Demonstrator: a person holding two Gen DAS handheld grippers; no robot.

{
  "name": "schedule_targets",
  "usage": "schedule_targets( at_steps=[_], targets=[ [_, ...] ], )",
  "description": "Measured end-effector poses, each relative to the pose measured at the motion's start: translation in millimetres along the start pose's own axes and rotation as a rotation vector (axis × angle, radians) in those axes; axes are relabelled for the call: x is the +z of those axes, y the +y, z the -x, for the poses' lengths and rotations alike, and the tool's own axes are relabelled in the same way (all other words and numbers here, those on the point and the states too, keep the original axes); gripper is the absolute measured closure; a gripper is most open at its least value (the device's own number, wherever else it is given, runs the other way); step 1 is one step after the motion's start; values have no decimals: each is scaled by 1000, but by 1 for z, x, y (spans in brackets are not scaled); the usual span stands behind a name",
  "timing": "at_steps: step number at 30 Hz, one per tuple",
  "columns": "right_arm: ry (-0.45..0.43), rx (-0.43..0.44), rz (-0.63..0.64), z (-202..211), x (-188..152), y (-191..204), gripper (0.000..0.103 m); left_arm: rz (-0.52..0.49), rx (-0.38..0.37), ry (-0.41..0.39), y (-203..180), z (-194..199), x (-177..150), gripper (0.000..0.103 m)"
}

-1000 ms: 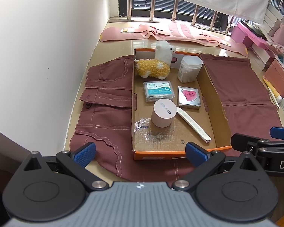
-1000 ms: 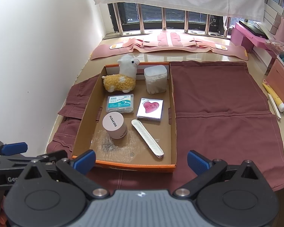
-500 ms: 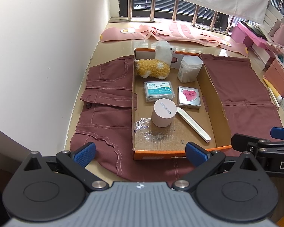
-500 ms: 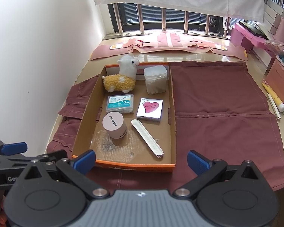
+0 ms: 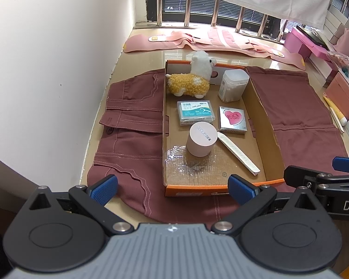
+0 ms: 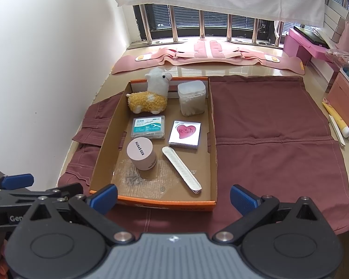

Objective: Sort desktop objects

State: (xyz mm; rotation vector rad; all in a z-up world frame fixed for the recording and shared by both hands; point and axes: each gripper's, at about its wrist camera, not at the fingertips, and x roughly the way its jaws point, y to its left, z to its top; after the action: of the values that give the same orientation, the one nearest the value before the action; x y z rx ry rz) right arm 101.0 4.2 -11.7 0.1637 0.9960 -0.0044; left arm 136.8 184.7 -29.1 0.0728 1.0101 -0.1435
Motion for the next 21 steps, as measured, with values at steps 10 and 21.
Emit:
schedule_targets(
  at_steps=[10, 21],
  targets=[
    [1, 0, 0, -1, 0, 0, 0, -3, 6, -4, 0, 0, 0, 0],
    [4, -1, -2, -2, 0, 0, 0, -3, 5, 1, 0, -1, 0, 0]
  ],
)
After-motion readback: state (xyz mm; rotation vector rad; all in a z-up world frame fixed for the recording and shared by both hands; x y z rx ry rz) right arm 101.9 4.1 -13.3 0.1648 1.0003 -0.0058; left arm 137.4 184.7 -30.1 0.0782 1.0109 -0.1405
